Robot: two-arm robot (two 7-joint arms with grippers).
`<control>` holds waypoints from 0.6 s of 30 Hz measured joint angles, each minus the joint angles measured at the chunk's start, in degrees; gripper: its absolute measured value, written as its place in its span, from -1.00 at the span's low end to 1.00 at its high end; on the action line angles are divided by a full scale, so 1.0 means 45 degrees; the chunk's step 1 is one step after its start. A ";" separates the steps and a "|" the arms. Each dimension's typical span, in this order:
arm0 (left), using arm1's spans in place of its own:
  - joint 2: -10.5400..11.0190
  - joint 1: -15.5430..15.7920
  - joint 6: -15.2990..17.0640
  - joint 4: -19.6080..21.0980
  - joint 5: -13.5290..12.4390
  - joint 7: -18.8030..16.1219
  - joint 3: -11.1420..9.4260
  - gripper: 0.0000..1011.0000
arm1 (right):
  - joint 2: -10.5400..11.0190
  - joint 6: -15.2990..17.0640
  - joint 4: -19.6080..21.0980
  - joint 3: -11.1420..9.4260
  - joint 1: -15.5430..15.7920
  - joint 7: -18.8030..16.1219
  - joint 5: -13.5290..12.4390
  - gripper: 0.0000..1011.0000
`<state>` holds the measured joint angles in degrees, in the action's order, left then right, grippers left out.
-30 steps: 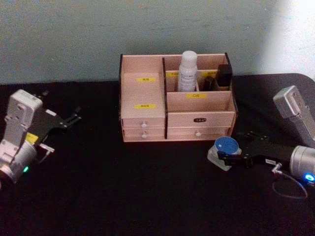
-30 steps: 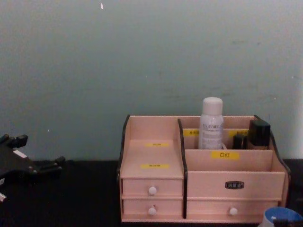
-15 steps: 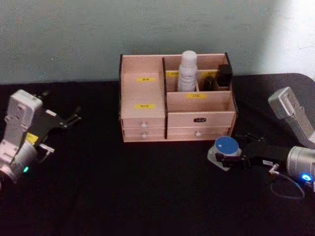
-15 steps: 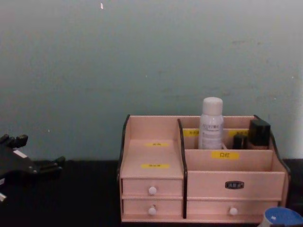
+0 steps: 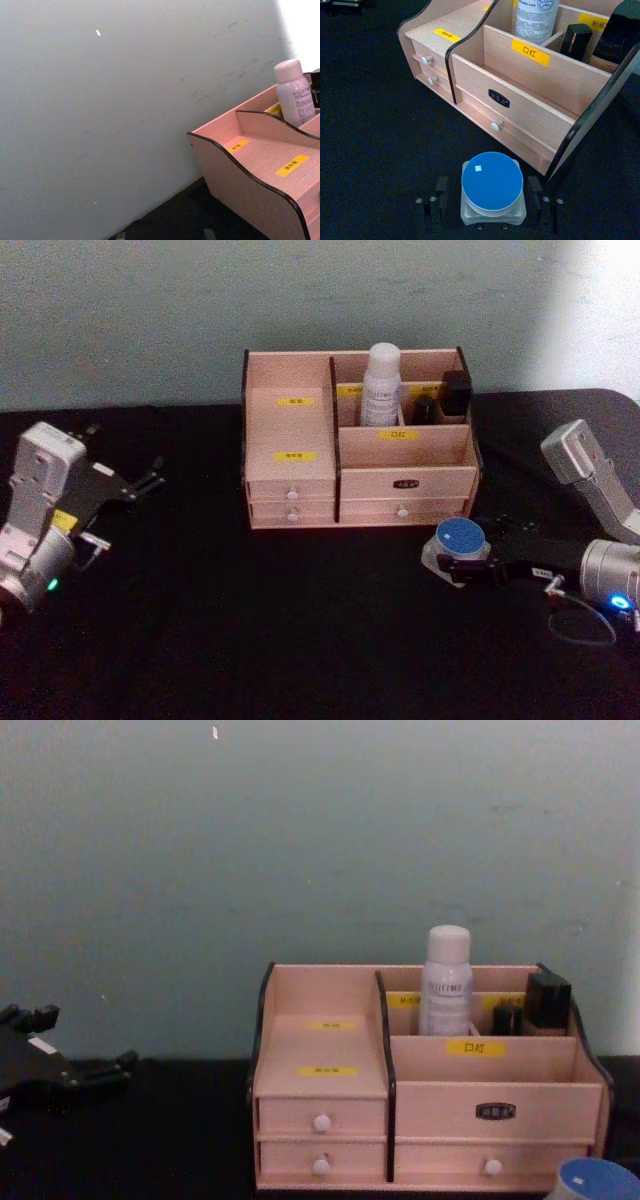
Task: Pick up the facial cleanser and watermelon frost from the table and place them into the tiered storage box.
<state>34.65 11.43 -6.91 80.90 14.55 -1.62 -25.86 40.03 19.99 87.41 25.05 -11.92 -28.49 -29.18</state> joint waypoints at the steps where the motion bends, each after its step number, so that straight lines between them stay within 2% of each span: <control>1: 0.0000 0.0001 0.0000 0.0000 0.0000 0.0000 -0.0001 0.98 | -0.0004 0.0002 -0.0017 0.0007 -0.0010 -0.0004 0.0006 0.98; 18: 0.0000 0.0000 0.0000 0.0000 0.0000 0.0000 -0.0001 0.98 | -0.0104 0.0018 -0.0184 0.0022 -0.0083 0.0008 0.0059 0.98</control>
<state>34.64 11.43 -6.91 80.90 14.55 -1.62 -25.86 39.56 20.07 86.58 25.15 -12.30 -28.45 -28.92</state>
